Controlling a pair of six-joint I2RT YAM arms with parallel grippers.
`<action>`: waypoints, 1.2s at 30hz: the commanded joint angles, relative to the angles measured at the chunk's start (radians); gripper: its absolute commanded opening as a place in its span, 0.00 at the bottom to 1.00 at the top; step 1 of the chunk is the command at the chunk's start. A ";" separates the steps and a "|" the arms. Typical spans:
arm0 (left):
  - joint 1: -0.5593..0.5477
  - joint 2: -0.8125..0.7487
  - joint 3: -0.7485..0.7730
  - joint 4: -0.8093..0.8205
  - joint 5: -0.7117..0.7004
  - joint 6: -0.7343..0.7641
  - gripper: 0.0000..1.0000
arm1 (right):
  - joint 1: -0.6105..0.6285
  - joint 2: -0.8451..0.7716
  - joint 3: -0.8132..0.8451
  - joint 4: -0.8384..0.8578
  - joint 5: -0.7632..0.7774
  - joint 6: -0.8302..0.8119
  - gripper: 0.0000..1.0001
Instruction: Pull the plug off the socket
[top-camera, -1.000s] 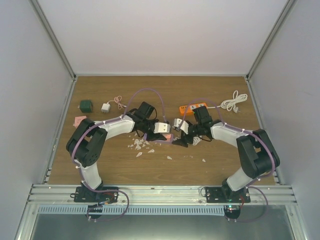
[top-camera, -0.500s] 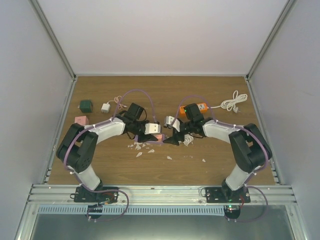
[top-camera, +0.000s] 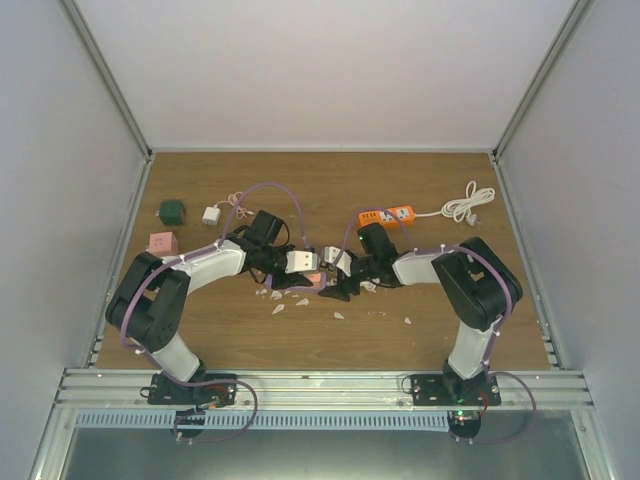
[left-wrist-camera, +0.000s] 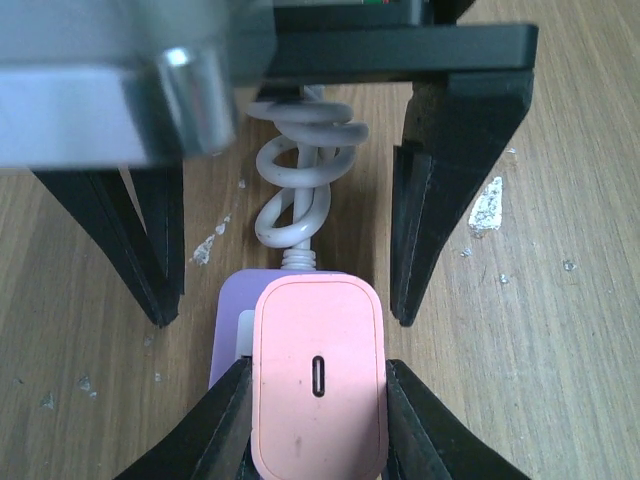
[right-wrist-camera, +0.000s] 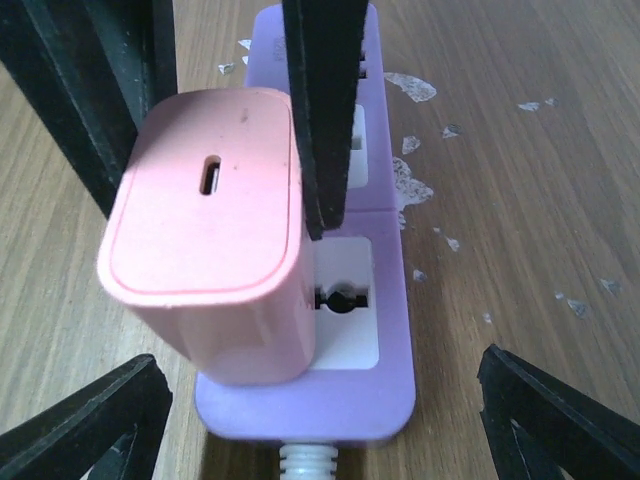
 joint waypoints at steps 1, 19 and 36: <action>0.005 -0.028 0.005 0.024 0.054 -0.019 0.26 | 0.037 0.028 0.002 0.084 0.021 -0.018 0.84; 0.005 -0.033 0.063 -0.017 0.085 -0.018 0.25 | 0.051 0.044 -0.020 0.067 0.049 -0.062 0.47; 0.017 -0.101 0.058 -0.090 0.049 0.042 0.24 | 0.049 0.005 -0.046 0.035 0.070 -0.082 0.42</action>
